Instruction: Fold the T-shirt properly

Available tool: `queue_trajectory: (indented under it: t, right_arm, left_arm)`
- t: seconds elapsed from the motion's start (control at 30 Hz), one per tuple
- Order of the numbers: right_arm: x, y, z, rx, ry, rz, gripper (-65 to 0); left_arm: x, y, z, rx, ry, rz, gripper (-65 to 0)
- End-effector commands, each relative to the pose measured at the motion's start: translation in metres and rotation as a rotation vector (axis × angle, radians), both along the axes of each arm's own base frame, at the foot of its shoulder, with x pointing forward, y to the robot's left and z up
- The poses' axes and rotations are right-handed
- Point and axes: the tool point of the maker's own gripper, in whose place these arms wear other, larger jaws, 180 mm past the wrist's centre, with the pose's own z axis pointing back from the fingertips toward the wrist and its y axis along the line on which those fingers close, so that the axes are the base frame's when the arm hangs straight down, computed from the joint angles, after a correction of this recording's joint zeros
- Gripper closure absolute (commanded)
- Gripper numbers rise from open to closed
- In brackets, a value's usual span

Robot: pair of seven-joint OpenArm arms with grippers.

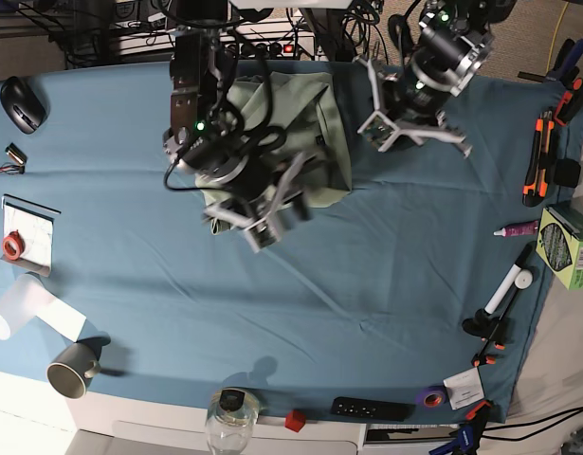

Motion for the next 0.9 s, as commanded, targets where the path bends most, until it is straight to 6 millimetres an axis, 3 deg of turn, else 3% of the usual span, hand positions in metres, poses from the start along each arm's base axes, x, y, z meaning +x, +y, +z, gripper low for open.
queue_trajectory:
  t: [0.0, 0.17, 0.27, 0.33, 0.43, 0.6, 0.87]
  right_arm:
    - [0.016, -0.014, 0.019, 0.012, -0.076, -0.051, -30.9]
    - [0.034, -0.104, 0.022, -0.018, -0.088, -0.277, -33.3]
    - [0.030, -0.142, 0.016, 0.076, -0.040, -0.362, -33.3]
    - [0.024, -0.155, 0.005, 0.166, 0.021, -0.367, -33.3]
    - [0.015, -0.159, -0.017, 0.299, 0.130, -0.323, -33.3]
    - [0.004, -0.145, -0.047, 0.489, 0.302, -0.218, -33.3]
    - [0.008, -0.124, -0.031, 0.654, 0.299, -0.101, -33.3]
  left_arm:
    - [-0.002, 0.003, 0.005, -0.007, -0.013, 0.009, -12.1]
    - [-0.018, 0.023, -0.008, 0.024, 0.050, 0.074, -12.2]
    - [-0.026, 0.031, -0.013, 0.030, 0.074, 0.109, -15.9]
    - [-0.030, 0.032, -0.015, 0.031, 0.089, 0.110, -20.6]
    - [-0.033, 0.033, -0.017, 0.024, 0.096, 0.131, -24.6]
    - [-0.035, 0.029, -0.017, 0.007, 0.102, 0.139, -24.5]
    - [-0.035, 0.026, -0.017, -0.006, 0.103, 0.147, -24.5]
